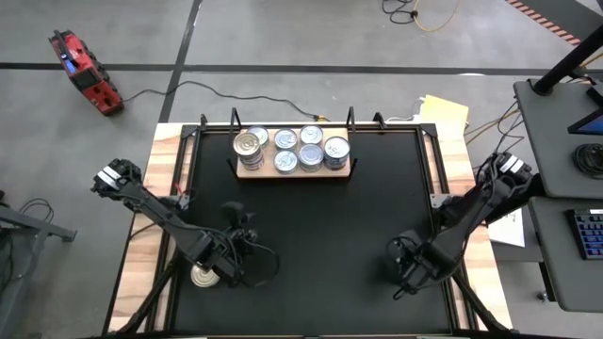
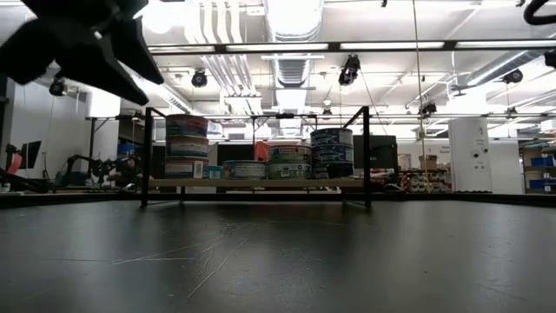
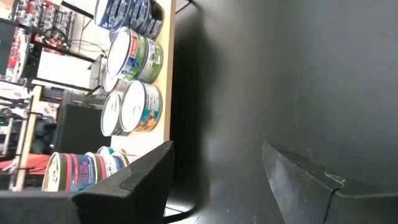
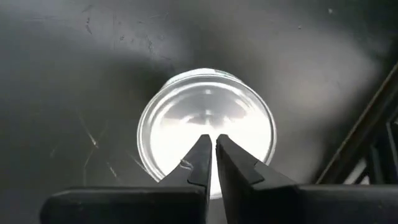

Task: Stack canned seafood by type on shelf
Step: Stack the green tuna can on top of the other green tuna cans on the shelf

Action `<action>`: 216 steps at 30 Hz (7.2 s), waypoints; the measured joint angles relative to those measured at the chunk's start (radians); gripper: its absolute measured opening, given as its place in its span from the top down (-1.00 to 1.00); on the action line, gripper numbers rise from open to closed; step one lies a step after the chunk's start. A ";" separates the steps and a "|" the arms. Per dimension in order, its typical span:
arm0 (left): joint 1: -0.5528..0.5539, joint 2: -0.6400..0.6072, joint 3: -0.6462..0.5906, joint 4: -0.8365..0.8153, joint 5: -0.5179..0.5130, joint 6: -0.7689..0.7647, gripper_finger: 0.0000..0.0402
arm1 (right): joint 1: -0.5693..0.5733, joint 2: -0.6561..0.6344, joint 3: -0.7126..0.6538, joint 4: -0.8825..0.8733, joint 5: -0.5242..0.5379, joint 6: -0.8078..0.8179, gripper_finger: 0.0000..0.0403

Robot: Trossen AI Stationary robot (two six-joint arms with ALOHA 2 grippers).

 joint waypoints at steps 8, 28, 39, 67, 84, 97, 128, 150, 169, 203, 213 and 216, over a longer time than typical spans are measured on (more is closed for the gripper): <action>0.027 -0.001 -0.069 0.075 0.000 0.075 -0.14 | 0.000 0.142 0.018 0.098 -0.017 -0.045 0.95; 0.123 -0.009 -0.228 0.728 0.236 0.456 -0.14 | -0.138 0.281 0.154 0.179 0.289 -0.374 0.94; 0.137 -0.009 -0.266 0.879 0.259 0.471 -0.14 | -0.375 0.324 0.150 0.627 0.381 -1.013 0.94; 0.215 0.351 -0.262 1.519 0.338 0.636 0.92 | -0.422 0.280 0.252 0.336 0.389 -1.233 0.94; 0.215 0.405 -0.264 1.524 0.371 0.562 1.00 | -0.474 0.277 0.035 0.862 0.334 -1.202 0.94; 0.208 0.406 -0.289 1.537 0.386 0.488 1.00 | -0.505 0.251 0.034 0.855 0.187 -1.097 0.79; 0.205 0.406 -0.342 1.619 0.420 0.421 1.00 | -0.520 0.262 -0.155 1.222 0.232 -0.917 -0.27; 0.204 0.407 -0.351 1.624 0.435 0.372 1.00 | -0.508 0.263 -0.180 1.312 0.232 -0.896 -0.42; 0.203 0.408 -0.358 1.637 0.433 0.368 1.00 | -0.482 0.274 -0.192 1.332 0.282 -0.869 -0.42; 0.200 0.408 -0.406 1.727 0.434 0.310 1.00 | -0.530 0.408 -0.195 1.632 0.230 -0.855 -0.25; 0.200 0.410 -0.407 1.764 0.438 0.335 1.00 | -0.563 0.415 -0.192 1.674 0.222 -0.872 -0.19; 0.201 0.411 -0.407 1.771 0.438 0.346 1.00 | -0.573 0.416 -0.192 1.723 0.224 -0.914 -0.13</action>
